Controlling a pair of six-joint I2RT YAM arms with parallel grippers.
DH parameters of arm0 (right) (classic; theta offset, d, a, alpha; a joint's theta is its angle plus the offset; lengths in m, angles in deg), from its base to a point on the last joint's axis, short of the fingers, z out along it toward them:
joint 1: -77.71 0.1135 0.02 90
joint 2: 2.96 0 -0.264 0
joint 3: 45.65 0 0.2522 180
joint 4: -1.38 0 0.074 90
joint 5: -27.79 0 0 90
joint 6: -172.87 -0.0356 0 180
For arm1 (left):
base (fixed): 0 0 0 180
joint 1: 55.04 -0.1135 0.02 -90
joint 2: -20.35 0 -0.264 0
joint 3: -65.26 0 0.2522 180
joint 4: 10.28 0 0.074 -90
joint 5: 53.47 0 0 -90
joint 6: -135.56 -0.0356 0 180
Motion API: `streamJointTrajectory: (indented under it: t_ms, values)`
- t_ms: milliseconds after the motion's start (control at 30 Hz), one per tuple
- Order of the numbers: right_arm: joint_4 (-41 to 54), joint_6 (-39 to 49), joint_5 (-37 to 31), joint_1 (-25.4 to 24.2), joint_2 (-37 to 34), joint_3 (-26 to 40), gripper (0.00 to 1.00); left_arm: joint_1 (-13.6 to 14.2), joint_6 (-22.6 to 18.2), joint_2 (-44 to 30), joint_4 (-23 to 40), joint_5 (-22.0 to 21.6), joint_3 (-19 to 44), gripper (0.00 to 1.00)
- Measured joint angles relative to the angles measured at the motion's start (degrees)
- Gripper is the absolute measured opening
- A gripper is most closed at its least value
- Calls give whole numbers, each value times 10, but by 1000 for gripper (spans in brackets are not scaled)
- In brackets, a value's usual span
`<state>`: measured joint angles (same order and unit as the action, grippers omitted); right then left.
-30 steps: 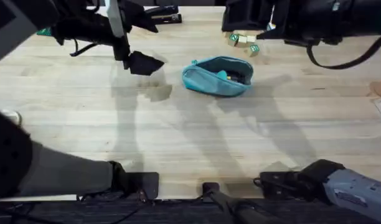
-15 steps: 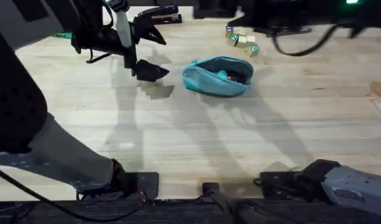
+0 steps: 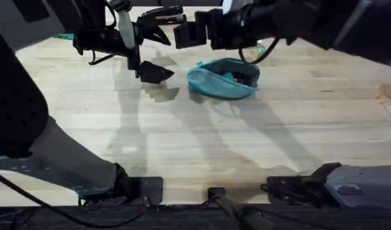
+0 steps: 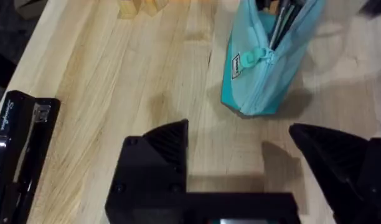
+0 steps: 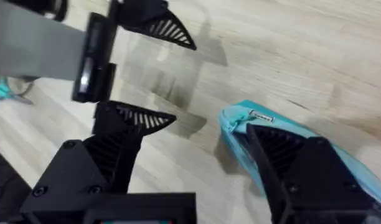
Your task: Unzip the bag, pick up the pens from the table one at a time and place them inside, then zip the bag closed.
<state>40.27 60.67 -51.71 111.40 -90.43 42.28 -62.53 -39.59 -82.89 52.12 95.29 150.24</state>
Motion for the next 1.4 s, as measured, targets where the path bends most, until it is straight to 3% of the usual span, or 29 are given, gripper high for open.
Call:
streamJointTrajectory:
  t_ms: [833,1400]
  values:
    - [-33,4,-39,0,-118,0,998,0,0,-11,-2,0,0,993]
    - [-36,-3,-39,1,-131,0,998,0,0,-11,-2,0,0,993]
